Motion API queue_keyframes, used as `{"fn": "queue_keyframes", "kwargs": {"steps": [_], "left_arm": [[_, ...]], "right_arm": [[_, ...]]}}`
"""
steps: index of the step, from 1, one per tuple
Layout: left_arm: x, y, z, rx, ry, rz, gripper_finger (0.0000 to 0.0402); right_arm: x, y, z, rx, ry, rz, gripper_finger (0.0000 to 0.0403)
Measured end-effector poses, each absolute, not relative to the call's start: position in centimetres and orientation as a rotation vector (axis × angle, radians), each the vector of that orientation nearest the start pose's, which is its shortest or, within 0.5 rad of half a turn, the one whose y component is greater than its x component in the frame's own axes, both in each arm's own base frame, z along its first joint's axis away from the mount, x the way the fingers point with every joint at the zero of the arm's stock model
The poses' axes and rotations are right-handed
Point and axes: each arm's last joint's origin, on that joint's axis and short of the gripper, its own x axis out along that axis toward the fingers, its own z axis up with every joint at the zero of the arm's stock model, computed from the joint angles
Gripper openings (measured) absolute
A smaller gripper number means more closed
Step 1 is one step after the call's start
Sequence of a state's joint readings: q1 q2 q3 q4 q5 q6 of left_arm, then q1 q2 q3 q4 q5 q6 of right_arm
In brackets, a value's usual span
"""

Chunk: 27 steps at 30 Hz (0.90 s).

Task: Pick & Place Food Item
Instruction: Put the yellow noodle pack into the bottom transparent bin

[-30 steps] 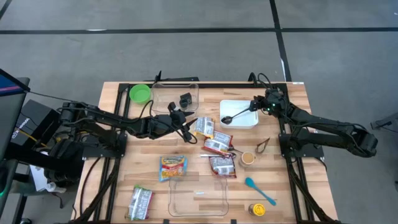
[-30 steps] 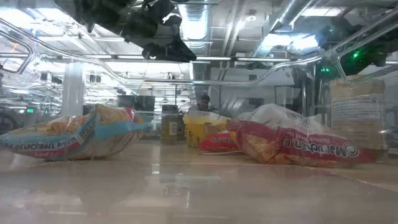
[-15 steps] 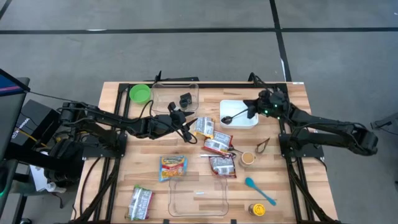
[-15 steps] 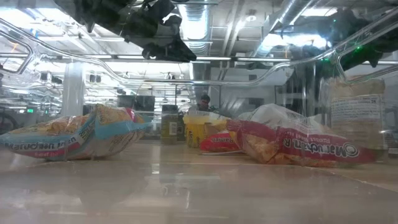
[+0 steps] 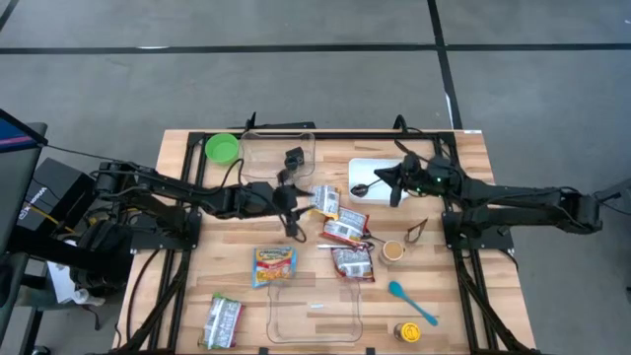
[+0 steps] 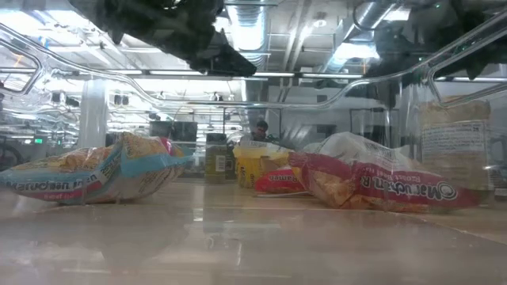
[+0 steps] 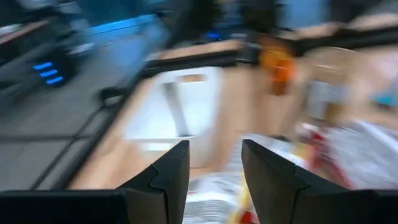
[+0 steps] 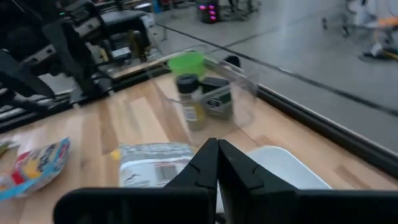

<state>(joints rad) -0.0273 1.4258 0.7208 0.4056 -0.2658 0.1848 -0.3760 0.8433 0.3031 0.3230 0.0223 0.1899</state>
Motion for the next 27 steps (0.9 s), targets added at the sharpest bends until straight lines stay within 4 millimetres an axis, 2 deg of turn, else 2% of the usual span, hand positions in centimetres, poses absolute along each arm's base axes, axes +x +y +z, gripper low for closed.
{"fn": "queue_keyframes", "kwargs": {"steps": [5, 18, 27], "left_arm": [[29.8, -0.5, 21.9, 0.234, 0.354, 0.054, 0.0140], [29.6, -0.4, 21.3, 0.228, 0.414, 0.051, 0.0140], [29.9, -0.4, 20.8, 0.154, 0.426, 0.063, 0.0140]], "right_arm": [[17.0, -5.9, 20.8, 0.176, 0.164, -0.367, 0.0002], [17.0, -5.9, 20.7, 0.177, 0.167, -0.363, 0.0004], [17.0, -5.9, 20.7, 0.177, 0.167, -0.366, 0.0004]]}}
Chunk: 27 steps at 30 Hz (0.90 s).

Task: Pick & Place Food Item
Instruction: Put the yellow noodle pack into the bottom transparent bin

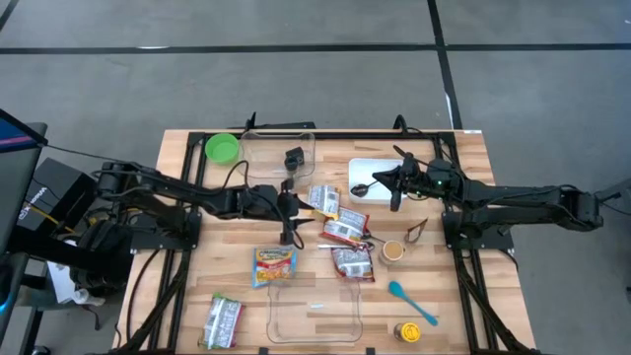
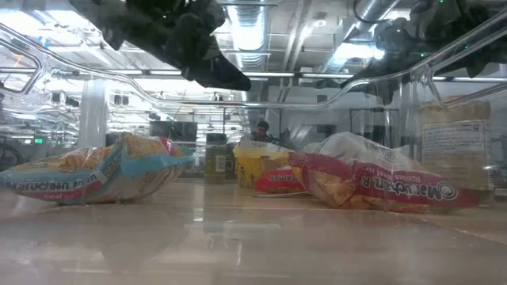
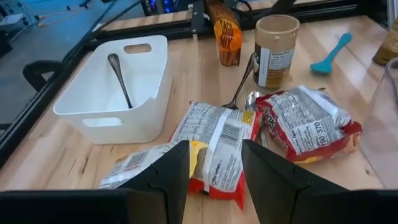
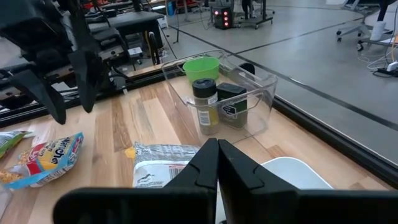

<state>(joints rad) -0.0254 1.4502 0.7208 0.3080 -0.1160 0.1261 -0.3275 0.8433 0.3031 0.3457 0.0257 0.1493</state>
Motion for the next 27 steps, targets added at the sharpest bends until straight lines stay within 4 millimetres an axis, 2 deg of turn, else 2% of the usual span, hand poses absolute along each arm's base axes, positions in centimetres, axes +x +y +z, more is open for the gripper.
{"fn": "queue_keyframes", "kwargs": {"steps": [5, 11, 23, 27], "left_arm": [[30.9, -0.3, 18.8, 0.175, 0.456, 0.104, 0.0140], [31.5, -0.2, 17.0, 0.342, 0.526, 0.235, 0.0140], [31.4, -2.0, 17.2, 0.462, 0.513, 0.186, 0.0140], [31.4, -2.0, 17.1, 0.471, 0.523, 0.182, 0.0140]], "right_arm": [[17.0, -5.9, 20.7, 0.177, 0.167, -0.366, 0.0004], [17.0, -5.9, 20.7, 0.177, 0.167, -0.366, 0.0004], [17.0, -5.9, 20.7, 0.177, 0.167, -0.367, 0.0004], [17.0, -5.9, 20.7, 0.177, 0.167, -0.367, 0.0004]]}}
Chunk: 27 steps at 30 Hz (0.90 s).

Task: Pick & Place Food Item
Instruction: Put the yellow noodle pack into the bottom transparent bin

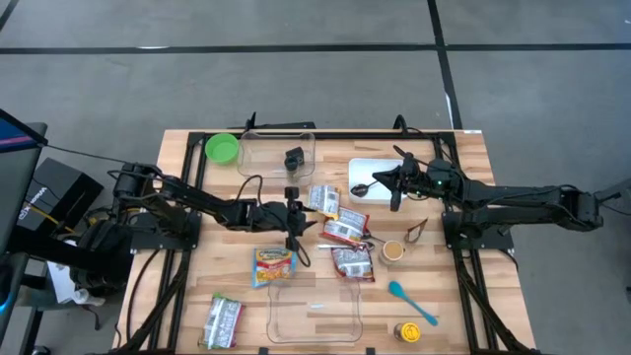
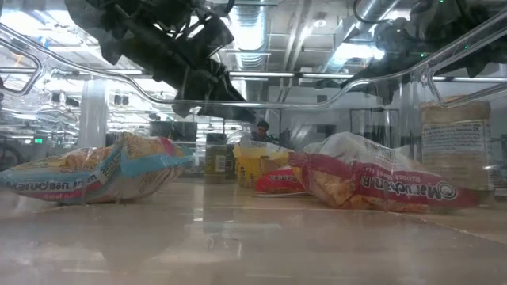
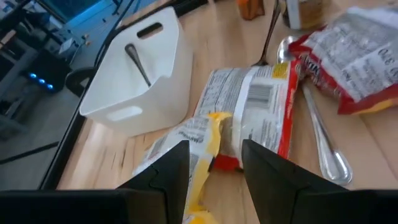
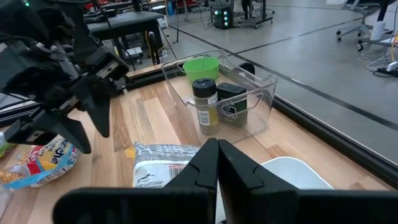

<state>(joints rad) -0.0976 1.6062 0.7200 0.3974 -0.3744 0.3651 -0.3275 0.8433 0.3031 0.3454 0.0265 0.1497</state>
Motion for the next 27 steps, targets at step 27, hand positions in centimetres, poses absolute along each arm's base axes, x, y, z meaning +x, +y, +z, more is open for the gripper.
{"fn": "queue_keyframes", "kwargs": {"steps": [27], "left_arm": [[31.2, -0.3, 16.2, 0.464, 0.609, 0.215, 0.0220]], "right_arm": [[17.0, -5.9, 20.7, 0.177, 0.167, -0.367, 0.0004]]}}
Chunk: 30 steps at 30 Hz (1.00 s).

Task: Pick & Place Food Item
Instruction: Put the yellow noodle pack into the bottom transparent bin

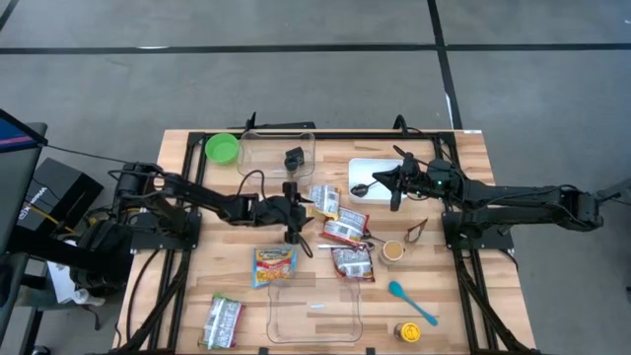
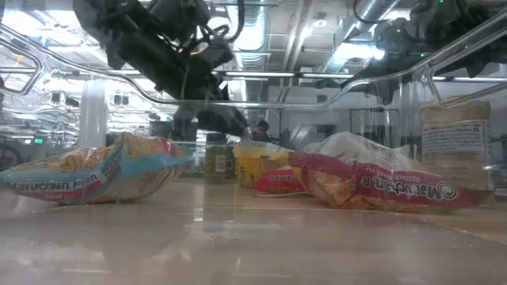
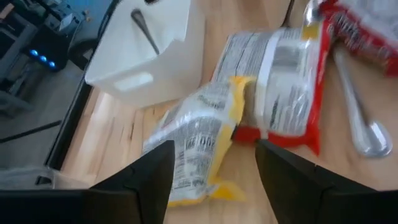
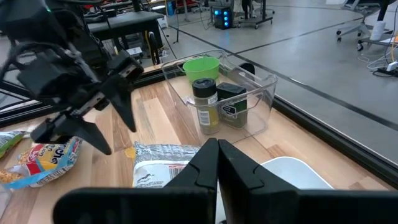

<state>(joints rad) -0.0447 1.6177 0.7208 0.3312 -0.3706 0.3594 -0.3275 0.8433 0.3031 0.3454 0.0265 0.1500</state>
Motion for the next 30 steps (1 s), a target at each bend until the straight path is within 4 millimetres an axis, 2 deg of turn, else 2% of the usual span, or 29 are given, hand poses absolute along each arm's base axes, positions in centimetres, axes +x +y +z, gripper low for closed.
{"fn": "queue_keyframes", "kwargs": {"steps": [11, 30], "left_arm": [[32.0, 0.3, 12.7, 0.524, 0.704, 0.198, 0.0203], [32.2, 0.6, 12.9, 0.514, 0.672, 0.221, 0.0116]], "right_arm": [[17.1, -5.9, 20.7, 0.178, 0.168, -0.367, 0.0004], [17.1, -5.9, 20.7, 0.178, 0.168, -0.367, 0.0004]]}}
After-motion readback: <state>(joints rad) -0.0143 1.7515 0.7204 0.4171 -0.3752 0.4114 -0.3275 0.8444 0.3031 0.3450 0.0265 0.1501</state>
